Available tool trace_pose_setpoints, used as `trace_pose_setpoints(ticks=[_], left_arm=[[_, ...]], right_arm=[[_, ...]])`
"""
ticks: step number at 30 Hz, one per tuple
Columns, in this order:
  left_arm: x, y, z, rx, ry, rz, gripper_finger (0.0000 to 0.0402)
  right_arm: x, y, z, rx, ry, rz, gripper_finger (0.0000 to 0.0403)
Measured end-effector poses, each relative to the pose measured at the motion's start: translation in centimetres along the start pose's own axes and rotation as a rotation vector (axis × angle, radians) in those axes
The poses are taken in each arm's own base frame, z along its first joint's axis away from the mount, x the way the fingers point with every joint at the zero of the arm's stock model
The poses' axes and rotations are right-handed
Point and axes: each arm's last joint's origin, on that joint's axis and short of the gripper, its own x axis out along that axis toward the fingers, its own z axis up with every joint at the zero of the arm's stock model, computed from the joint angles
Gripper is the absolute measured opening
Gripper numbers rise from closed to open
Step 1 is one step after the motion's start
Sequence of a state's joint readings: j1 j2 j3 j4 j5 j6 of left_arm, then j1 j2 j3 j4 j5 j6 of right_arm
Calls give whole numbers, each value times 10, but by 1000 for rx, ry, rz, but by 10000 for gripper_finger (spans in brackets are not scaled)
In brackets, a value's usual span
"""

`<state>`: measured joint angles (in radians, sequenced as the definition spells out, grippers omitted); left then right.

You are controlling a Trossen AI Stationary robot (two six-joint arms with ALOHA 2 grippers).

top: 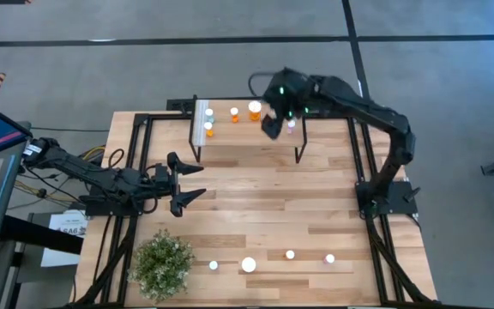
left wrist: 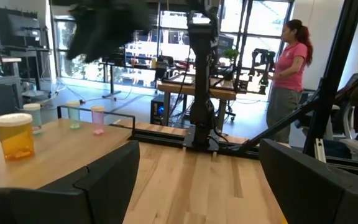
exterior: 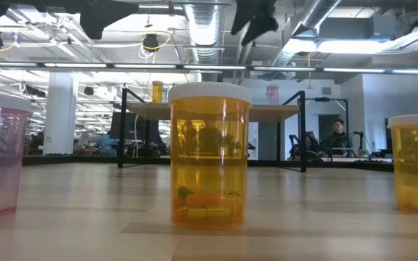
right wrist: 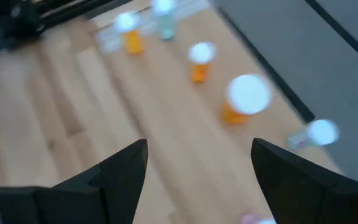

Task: Pick and place medicine bottles onto shelf by color
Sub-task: Put the small orange bottle on the shelf

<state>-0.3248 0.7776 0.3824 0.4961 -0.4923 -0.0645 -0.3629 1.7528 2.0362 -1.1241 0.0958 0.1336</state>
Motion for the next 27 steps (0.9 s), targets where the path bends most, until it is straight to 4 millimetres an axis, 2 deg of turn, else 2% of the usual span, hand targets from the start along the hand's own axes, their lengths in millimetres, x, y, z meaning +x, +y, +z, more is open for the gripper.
trace_pose_setpoints(ticks=[4, 8, 13, 22, 27], left_arm=[[0, 0, 0, -2, 0, 0, 318], [0, 0, 0, -6, 1, 0, 318], [0, 0, 0, -18, 1, 0, 318], [0, 0, 0, -26, 2, 0, 318], [0, 0, -1, -36, 7, 0, 318]], right_arm=[[-13, 44, -20, -108, -2, 63, 303], [-17, 83, -52, -196, 12, 102, 302], [-17, 115, -101, -231, 23, 188, 302], [-14, 164, -197, -307, 158, 306, 302], [-11, 200, -229, -334, 209, 342, 302]])
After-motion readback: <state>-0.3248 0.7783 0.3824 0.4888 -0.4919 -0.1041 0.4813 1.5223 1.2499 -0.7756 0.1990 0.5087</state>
